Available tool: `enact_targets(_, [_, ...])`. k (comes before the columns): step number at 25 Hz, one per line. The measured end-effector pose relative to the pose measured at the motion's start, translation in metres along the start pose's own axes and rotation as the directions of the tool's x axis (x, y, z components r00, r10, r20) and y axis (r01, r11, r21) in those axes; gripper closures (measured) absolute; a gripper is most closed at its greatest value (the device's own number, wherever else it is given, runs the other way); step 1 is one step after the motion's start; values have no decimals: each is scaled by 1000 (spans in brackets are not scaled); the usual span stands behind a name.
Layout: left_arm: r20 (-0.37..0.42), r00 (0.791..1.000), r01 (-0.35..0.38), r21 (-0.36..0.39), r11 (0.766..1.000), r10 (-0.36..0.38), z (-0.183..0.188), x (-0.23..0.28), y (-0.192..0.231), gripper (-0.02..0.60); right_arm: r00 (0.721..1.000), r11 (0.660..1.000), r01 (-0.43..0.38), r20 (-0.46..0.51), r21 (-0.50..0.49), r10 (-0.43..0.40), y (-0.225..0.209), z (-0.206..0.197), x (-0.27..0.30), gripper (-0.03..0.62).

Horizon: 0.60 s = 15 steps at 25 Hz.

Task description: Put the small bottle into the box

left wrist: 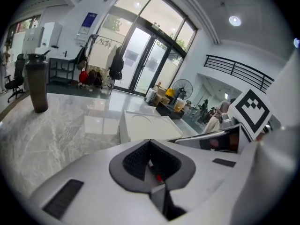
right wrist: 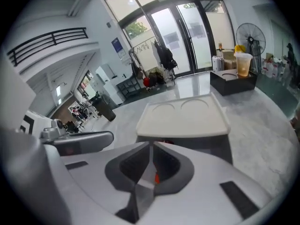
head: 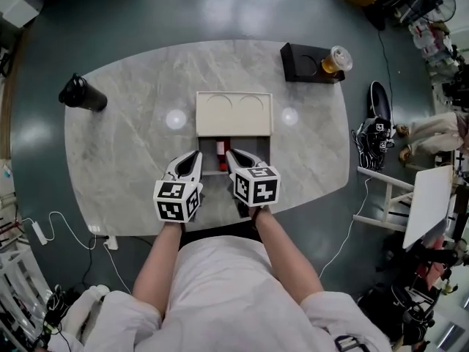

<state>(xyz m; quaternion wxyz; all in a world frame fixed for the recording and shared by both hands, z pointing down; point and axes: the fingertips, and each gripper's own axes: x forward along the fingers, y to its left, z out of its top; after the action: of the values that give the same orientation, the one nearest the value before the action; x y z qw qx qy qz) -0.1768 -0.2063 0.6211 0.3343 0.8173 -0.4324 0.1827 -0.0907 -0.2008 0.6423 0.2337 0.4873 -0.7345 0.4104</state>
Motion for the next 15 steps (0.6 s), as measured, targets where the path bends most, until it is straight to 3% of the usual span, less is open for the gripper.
enact_targets(9, [55,997,51,43,998,-53,17,-18,-44,560,966,972,99,256,-212,-42,19,34,-71,569])
enact_targets(15, [111,993,23,68,997,-30,36,-31,-65,560,923,959,134,383,-251,-29,19,57,-110,569])
